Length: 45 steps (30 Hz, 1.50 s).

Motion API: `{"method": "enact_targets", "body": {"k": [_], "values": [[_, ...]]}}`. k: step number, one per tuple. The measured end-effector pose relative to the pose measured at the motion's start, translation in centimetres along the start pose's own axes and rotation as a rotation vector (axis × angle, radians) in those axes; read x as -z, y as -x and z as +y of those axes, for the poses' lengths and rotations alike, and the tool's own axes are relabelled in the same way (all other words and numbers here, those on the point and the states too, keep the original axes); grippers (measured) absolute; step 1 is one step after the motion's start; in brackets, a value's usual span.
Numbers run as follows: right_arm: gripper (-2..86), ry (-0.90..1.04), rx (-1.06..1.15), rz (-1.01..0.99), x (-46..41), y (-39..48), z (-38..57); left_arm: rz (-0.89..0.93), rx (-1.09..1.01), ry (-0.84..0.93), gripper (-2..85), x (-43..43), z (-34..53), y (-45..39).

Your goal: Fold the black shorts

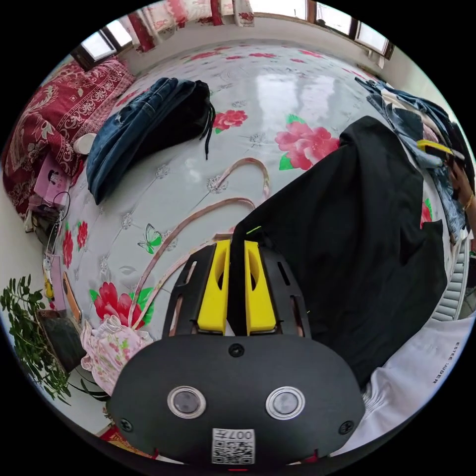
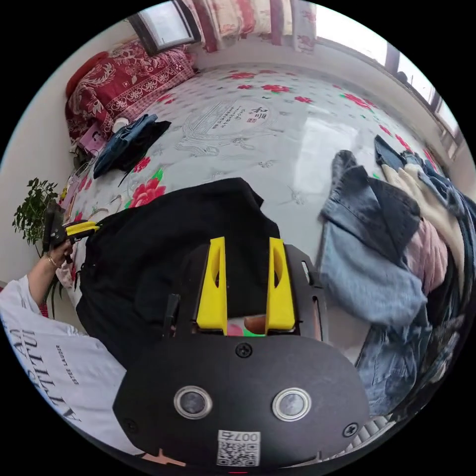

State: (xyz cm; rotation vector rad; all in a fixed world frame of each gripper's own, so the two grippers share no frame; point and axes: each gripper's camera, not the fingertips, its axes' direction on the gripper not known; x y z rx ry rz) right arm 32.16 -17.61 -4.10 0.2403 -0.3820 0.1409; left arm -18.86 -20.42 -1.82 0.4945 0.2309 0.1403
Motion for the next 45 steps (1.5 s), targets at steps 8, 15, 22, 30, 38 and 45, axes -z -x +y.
{"method": "enact_targets", "body": {"k": [8, 15, 22, 30, 38, 45], "values": [[2.0, 0.144, 0.092, 0.092, -6.7, 1.1, -6.1, -0.03, 0.11, -0.075, -0.9, 4.9, 3.2, 0.7], [0.0, -0.212, 0.142, -0.04, 6.2, -0.3, 2.8, 0.067, 0.216, -0.318, -1.0, 16.9, 10.2, 0.6], [-0.2, -0.381, 0.092, 0.069, 16.0, -0.4, 22.8, 0.126, 0.12, -0.436, -1.0, 25.2, 21.6, -5.9], [0.6, -0.054, -0.307, -0.037, 7.4, -1.8, 40.9, 0.071, 0.018, -0.143, -1.0, 14.1, 30.8, -18.3], [6.0, -0.132, -0.432, -0.2, 5.8, -4.8, 44.7, 0.042, 0.014, -0.134, -1.0, 12.6, 30.3, -19.3], [6.6, -0.012, -0.379, -0.141, 2.1, -4.5, 43.2, 0.0, 0.049, -0.104, -1.0, 11.3, 28.8, -21.0]]}}
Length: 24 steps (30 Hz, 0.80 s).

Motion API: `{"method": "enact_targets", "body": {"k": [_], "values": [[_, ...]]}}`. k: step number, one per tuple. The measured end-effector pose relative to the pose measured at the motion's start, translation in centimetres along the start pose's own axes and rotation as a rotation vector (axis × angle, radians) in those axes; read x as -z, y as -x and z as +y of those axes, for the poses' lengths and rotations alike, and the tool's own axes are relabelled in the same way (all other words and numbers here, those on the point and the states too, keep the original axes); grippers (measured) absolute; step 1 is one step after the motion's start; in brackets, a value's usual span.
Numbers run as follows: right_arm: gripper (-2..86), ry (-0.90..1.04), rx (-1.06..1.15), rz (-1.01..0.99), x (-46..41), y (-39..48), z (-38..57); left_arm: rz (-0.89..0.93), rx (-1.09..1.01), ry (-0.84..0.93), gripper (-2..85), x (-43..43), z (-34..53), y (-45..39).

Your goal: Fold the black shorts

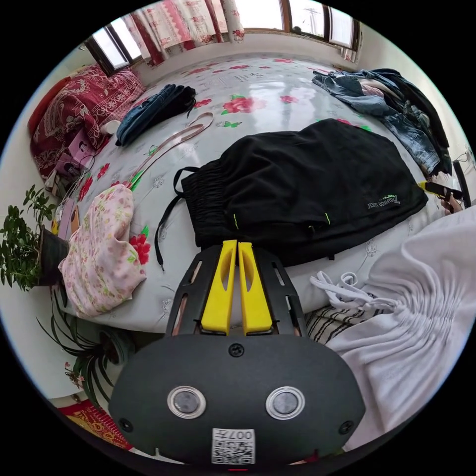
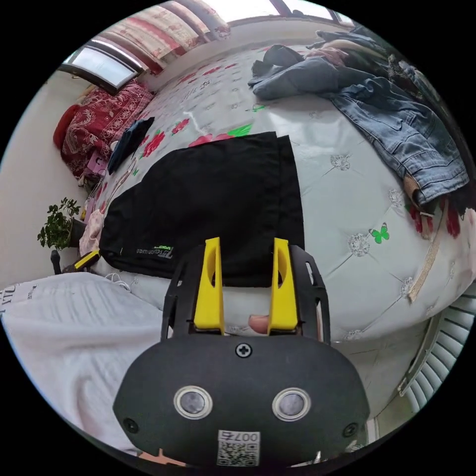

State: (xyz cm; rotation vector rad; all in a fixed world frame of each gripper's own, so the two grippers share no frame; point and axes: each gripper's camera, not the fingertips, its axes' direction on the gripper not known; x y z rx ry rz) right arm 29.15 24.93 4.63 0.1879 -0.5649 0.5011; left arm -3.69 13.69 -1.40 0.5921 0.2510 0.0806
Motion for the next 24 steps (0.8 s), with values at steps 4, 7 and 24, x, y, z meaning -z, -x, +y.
{"method": "enact_targets", "body": {"k": [4, 7, 24], "values": [[1.9, 0.054, 0.042, 0.159, -1.0, -0.1, -1.0, 0.002, 0.035, -0.003, -1.0, 0.6, -0.6, -0.1], [0.5, -0.048, 0.093, 0.164, 2.1, -0.4, -0.8, 0.025, 0.038, -0.024, -0.9, 1.5, -0.9, -0.7], [8.4, -0.212, -0.427, -0.284, -0.3, -14.4, 5.4, 0.069, 0.199, 0.065, 5.1, 2.9, 0.2, 4.2]]}}
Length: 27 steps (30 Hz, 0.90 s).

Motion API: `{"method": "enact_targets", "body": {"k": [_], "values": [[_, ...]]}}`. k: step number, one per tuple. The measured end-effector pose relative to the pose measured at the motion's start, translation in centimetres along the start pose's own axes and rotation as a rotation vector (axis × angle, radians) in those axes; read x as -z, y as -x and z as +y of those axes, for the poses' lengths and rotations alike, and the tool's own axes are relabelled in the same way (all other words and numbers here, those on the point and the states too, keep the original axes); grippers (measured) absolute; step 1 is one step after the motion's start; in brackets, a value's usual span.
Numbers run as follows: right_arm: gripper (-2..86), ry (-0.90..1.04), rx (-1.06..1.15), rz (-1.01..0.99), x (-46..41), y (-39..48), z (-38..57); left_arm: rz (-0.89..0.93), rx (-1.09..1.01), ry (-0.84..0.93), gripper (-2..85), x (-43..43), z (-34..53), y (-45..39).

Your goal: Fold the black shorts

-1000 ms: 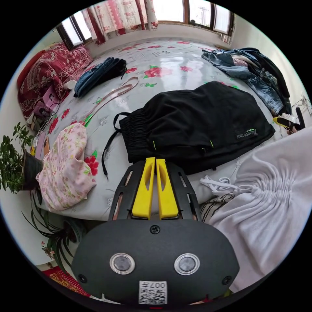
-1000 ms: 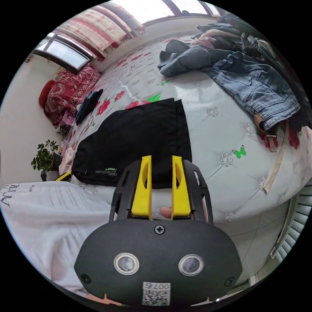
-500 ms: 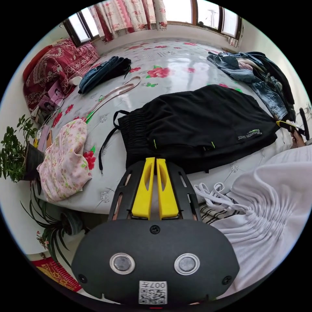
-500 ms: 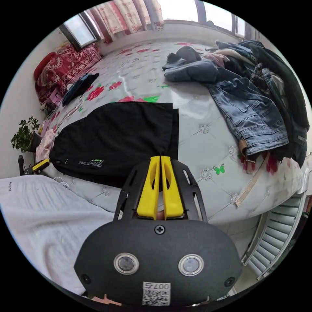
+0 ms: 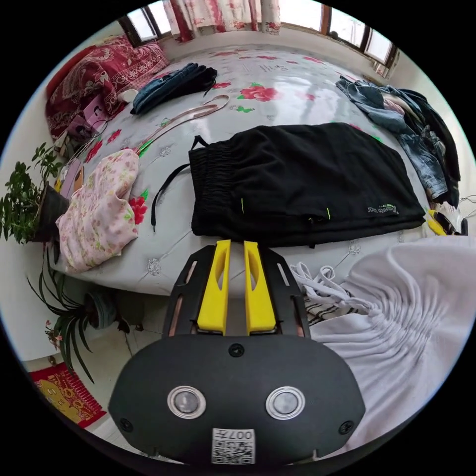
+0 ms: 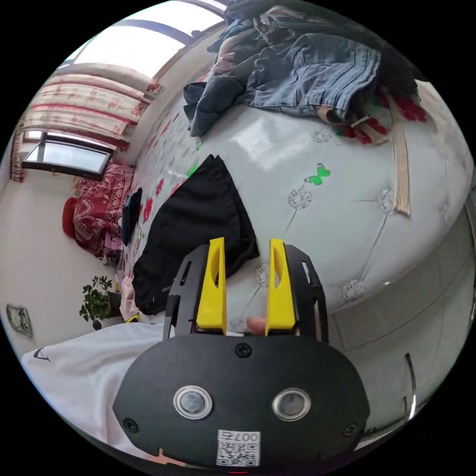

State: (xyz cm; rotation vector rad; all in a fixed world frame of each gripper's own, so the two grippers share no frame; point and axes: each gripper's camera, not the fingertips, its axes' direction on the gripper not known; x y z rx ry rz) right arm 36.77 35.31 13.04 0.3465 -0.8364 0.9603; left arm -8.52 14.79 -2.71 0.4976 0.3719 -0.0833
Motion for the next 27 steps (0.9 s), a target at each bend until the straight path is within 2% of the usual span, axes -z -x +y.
{"method": "enact_targets", "body": {"k": [6, 12, 15, 18, 20, 23, 27], "values": [[8.9, -0.062, -0.082, -0.123, -2.9, -0.9, 0.1, 0.077, 0.123, 0.009, 5.8, 0.1, -1.0, 4.8], [3.9, 0.078, -0.03, -0.07, -9.0, 3.0, -4.5, 0.146, 0.198, -0.005, 6.3, 0.6, -2.0, 10.1], [1.7, 0.101, 0.159, -0.063, -10.7, 9.3, -6.7, 0.151, 0.213, -0.002, 6.6, 1.0, -1.7, 12.8], [0.7, 0.176, 0.484, -0.114, -12.9, 19.8, -6.6, 0.162, 0.232, -0.004, 6.8, 1.5, -1.1, 15.7], [0.6, 0.272, 0.783, -0.158, -15.3, 28.9, -3.6, 0.17, 0.251, -0.009, 6.9, 1.8, -0.6, 17.6], [1.1, 0.418, 1.066, -0.232, -19.5, 37.4, 2.5, 0.193, 0.288, -0.018, 7.1, 2.2, 0.3, 20.9], [2.9, 0.642, 1.249, -0.191, -26.2, 41.4, 9.0, 0.218, 0.328, -0.02, 7.7, 2.4, 1.7, 25.3]]}}
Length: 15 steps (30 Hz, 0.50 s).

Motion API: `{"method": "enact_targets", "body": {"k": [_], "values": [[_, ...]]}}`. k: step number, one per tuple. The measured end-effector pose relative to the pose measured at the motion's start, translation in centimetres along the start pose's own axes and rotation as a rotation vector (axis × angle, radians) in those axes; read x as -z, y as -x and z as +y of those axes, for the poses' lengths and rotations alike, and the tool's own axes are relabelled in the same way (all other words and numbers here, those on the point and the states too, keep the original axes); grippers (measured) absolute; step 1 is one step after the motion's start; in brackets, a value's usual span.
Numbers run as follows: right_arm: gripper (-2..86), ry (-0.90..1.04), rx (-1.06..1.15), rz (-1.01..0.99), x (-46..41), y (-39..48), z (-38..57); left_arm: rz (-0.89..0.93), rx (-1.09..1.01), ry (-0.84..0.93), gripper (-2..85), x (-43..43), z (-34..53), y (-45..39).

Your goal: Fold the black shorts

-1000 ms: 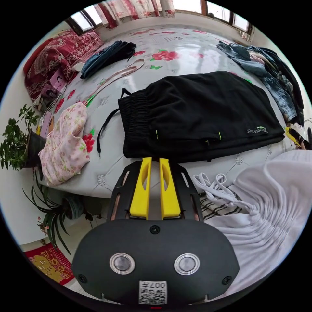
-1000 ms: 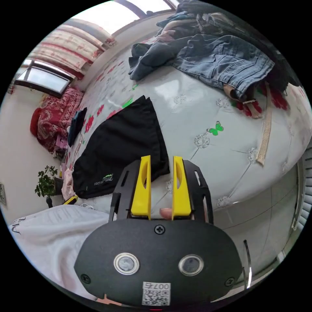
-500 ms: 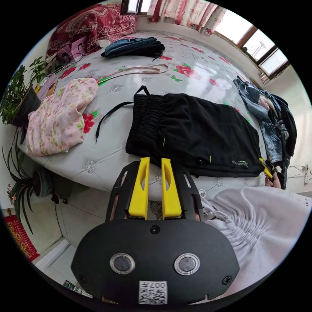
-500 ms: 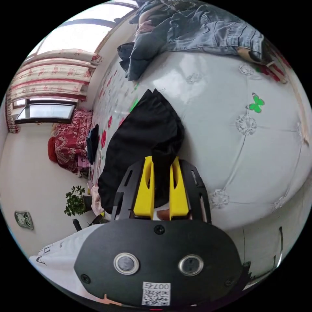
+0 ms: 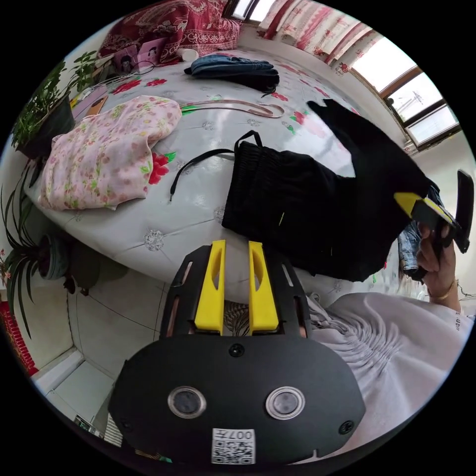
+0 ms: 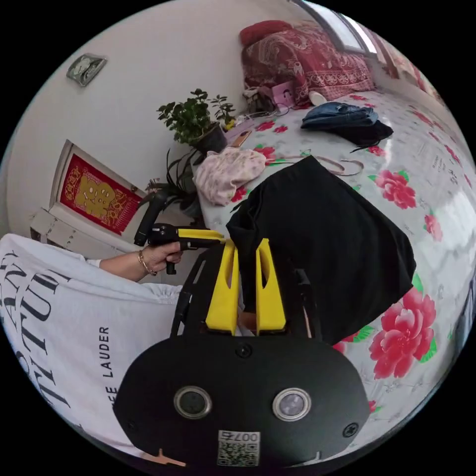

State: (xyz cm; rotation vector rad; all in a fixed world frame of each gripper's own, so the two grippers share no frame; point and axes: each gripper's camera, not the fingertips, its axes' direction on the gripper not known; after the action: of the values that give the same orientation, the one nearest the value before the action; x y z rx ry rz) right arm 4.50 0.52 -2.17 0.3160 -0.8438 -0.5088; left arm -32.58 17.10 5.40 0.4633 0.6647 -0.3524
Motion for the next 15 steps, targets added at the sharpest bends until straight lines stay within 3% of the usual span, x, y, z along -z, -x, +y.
{"method": "enact_targets", "body": {"k": [2, 6, 9, 15], "values": [[3.9, 0.104, 0.039, 0.08, -2.9, 0.1, -0.2, 0.019, 0.011, 0.002, 8.0, 0.5, 0.0, 1.9], [5.5, 0.12, -0.029, 0.229, -2.1, -2.8, 2.1, 0.095, 0.025, 0.001, 9.5, 1.4, -0.2, 5.9], [7.2, 0.095, -0.214, 0.257, -0.8, -7.2, 6.3, 0.205, 0.017, 0.005, 11.9, 1.6, -1.0, 8.5], [9.9, -0.109, -0.75, -0.135, -0.5, -16.5, 16.9, 0.458, -0.028, 0.079, 20.4, 0.8, -3.4, 13.5]]}}
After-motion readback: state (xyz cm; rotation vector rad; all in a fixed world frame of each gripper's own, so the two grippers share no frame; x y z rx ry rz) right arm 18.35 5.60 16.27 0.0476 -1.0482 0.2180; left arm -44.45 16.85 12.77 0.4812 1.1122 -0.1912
